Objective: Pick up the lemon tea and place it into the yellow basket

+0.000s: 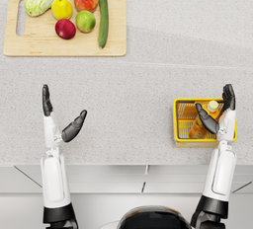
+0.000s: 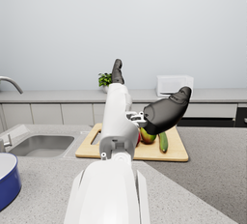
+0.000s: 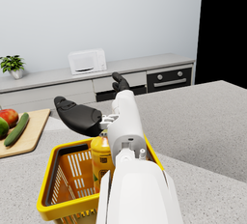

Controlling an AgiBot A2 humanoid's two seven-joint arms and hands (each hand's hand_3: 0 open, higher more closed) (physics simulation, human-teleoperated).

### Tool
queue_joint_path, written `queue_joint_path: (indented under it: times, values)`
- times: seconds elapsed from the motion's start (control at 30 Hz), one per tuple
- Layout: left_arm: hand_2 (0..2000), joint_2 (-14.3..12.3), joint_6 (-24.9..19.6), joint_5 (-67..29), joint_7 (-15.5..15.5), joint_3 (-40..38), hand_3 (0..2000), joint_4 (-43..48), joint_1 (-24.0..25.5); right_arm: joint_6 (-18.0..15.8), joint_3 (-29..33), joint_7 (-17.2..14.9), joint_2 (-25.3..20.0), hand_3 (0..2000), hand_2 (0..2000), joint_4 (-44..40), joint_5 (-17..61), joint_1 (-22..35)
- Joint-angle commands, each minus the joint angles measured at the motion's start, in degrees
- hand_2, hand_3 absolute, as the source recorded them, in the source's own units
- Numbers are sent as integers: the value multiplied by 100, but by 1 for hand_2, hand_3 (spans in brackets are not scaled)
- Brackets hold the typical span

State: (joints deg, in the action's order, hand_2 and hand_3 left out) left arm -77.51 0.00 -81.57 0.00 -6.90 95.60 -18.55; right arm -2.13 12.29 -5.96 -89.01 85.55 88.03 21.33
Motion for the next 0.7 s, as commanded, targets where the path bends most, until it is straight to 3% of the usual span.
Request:
queue_joint_path:
  times: [0.03,0.13,0.23,0.7]
  values:
    - [0,155,0,0,0,-41,0,29,-602,61,-277,169,138,0,0,887,0,368]
    - [0,333,0,0,0,-132,0,-276,-1154,157,-119,439,321,0,0,1079,1,693]
    - [0,286,0,0,0,-367,0,-472,-1350,193,86,538,314,0,0,1047,1,703]
    - [0,235,0,1,0,-397,0,-665,-1240,213,8,596,299,0,0,895,0,587]
